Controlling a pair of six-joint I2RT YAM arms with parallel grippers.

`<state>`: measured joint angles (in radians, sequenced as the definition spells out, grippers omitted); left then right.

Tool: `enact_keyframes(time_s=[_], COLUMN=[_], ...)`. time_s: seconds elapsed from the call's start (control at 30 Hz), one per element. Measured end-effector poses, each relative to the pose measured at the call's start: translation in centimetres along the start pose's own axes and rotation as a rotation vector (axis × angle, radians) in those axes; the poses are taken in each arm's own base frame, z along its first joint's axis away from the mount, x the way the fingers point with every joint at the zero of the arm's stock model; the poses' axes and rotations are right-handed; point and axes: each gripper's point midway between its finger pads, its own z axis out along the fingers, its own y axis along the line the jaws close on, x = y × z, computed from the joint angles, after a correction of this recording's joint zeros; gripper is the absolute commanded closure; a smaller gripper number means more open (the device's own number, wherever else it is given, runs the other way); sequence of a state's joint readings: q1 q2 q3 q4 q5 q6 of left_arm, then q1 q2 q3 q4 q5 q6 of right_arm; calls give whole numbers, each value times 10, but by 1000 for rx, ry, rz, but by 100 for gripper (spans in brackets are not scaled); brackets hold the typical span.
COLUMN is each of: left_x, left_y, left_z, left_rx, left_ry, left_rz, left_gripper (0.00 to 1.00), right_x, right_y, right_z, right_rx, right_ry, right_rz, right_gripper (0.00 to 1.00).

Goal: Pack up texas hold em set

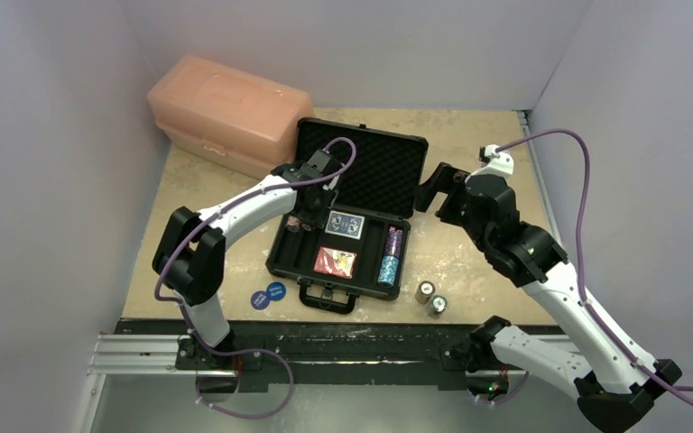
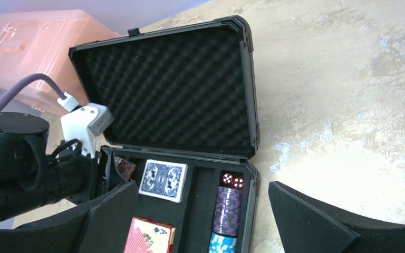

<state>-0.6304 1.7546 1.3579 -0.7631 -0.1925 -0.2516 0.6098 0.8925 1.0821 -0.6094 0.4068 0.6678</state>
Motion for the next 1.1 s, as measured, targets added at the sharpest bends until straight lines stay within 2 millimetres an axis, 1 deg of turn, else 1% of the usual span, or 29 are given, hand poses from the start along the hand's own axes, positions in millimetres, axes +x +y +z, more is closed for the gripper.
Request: enact_keyframes(time_s=[0.17, 0.33, 0.53, 0.57, 0.63, 0.67, 0.77, 0.87, 1.0, 1.1], left_x=[6, 9, 10, 10, 10, 10, 10, 10, 8, 2], left_y=[4, 3, 1, 1, 1, 1, 0, 0, 0, -2], left_z=[6, 12, 12, 12, 13, 13, 14, 14, 14, 8], left_rx=[-32, -39, -37, -38, -39, -39, -39, -39, -37, -23], left_ry=[38, 60, 63, 64, 65, 66, 67, 67, 61, 30], left_rz=[-18, -36, -60, -64, -68, -69, -72, -76, -79, -92], left_gripper=[100, 100, 100, 98, 94, 89, 69, 56, 47, 42], right_x=[0, 2, 6, 6, 6, 7, 8, 11, 16, 17], right_y=[-1, -1, -3, -3, -3, -3, -4, -6, -9, -10], right_z=[1, 3, 5, 5, 5, 6, 6, 8, 10, 10], right_rx=[4, 9, 14, 15, 16, 17, 18, 24, 31, 33], right_ry=[0, 7, 14, 14, 16, 17, 19, 26, 36, 38], right_rz=[-7, -17, -22, -23, -24, -24, -26, -33, -42, -43], right_gripper=[1, 1, 1, 1, 1, 1, 1, 1, 1, 1])
